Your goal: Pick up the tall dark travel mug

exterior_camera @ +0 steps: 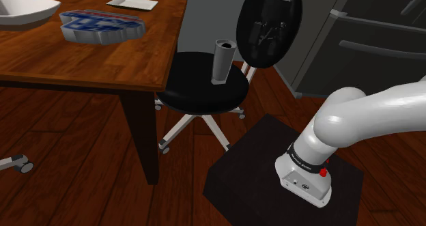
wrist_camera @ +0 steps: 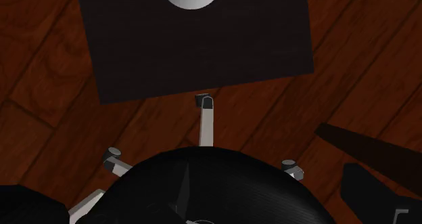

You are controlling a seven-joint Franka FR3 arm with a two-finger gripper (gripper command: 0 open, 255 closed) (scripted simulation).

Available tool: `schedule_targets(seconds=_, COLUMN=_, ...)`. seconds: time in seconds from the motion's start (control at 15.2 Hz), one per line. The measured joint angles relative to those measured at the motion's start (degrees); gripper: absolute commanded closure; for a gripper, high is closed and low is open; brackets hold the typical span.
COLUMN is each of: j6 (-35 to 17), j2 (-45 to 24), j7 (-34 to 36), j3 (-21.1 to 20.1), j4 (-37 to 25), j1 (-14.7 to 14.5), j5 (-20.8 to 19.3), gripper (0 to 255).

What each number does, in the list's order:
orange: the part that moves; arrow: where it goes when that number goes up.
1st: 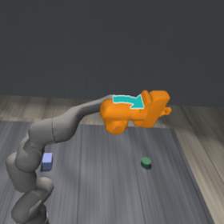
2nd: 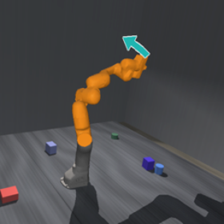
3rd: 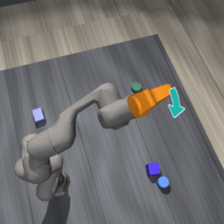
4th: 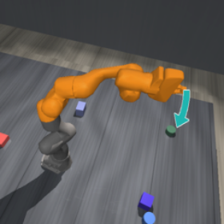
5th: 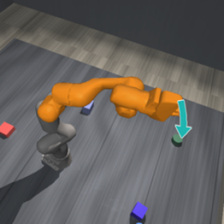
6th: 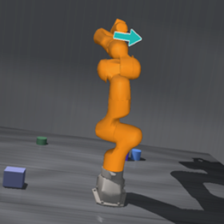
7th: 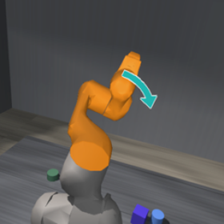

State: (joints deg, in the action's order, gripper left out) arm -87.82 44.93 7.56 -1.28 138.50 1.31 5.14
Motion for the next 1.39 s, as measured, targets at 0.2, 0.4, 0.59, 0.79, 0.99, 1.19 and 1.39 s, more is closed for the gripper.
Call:
schedule_targets(seconds=0.2, j6=-1.82, j2=-2.49, j7=3.02, j3=-0.93, j4=-1.2, j1=0.98, j5=0.62, gripper=0)
schedule_targets(seconds=0.4, j6=-5.47, j2=-8.05, j7=10.05, j3=-2.75, j4=-4.4, j1=3.3, j5=1.53, gripper=0)
schedule_targets(seconds=0.59, j6=-8.68, j2=-13.25, j7=17.97, j3=-4.67, j4=-7.81, j1=5.64, j5=2.09, gripper=0)
schedule_targets(seconds=0.79, j6=-11.85, j2=-19.13, j7=25.77, j3=-6.14, j4=-11.86, j1=8.08, j5=1.92, gripper=0)
schedule_targets(seconds=0.99, j6=-14.3, j2=-24.43, j7=32.88, j3=-6.7, j4=-15.94, j1=10.55, j5=1.0, gripper=0)
schedule_targets(seconds=1.19, j6=-16.18, j2=-25.94, j7=35.26, j3=-6.98, j4=-15.94, j1=11.13, j5=0.77, gripper=0)
schedule_targets(seconds=1.39, j6=-18.46, j2=-26.2, j7=35.44, j3=-7.08, j4=-13.97, j1=11.18, j5=0.81, gripper=0)
